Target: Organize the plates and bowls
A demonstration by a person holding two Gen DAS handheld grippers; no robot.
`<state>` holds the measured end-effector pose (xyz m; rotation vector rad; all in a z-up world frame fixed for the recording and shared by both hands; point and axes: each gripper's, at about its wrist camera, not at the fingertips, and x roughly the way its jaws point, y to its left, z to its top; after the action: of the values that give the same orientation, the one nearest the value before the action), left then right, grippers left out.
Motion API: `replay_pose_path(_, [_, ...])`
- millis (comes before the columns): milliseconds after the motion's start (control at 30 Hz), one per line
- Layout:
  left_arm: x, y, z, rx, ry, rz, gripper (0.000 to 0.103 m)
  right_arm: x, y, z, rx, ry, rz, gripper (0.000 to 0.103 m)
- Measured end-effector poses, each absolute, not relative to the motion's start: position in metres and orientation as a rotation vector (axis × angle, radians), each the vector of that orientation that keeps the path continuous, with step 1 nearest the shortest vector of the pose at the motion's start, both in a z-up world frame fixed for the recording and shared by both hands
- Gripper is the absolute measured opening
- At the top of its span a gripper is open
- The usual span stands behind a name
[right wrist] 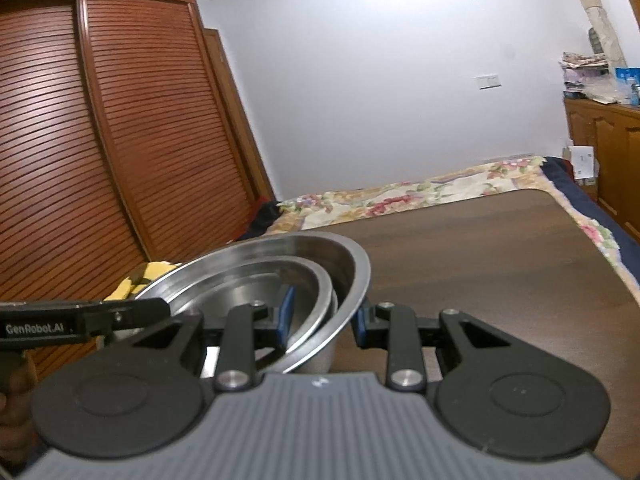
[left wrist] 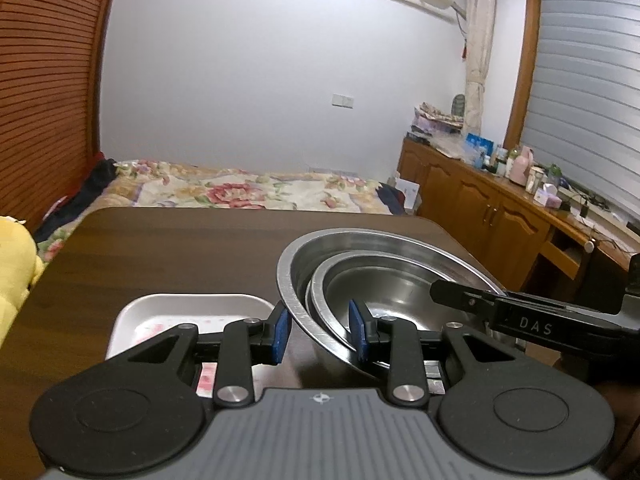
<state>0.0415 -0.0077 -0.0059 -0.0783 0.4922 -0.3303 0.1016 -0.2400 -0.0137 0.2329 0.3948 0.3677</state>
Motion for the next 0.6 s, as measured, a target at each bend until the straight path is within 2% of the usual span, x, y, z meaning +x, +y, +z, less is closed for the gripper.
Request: replay_pose_path(600, [0.045,0.07,-0.022,-0.138,0.503,-0.19,0.034,0.123,-0.166,-0.018,0.132,0.454,0.506,0.032])
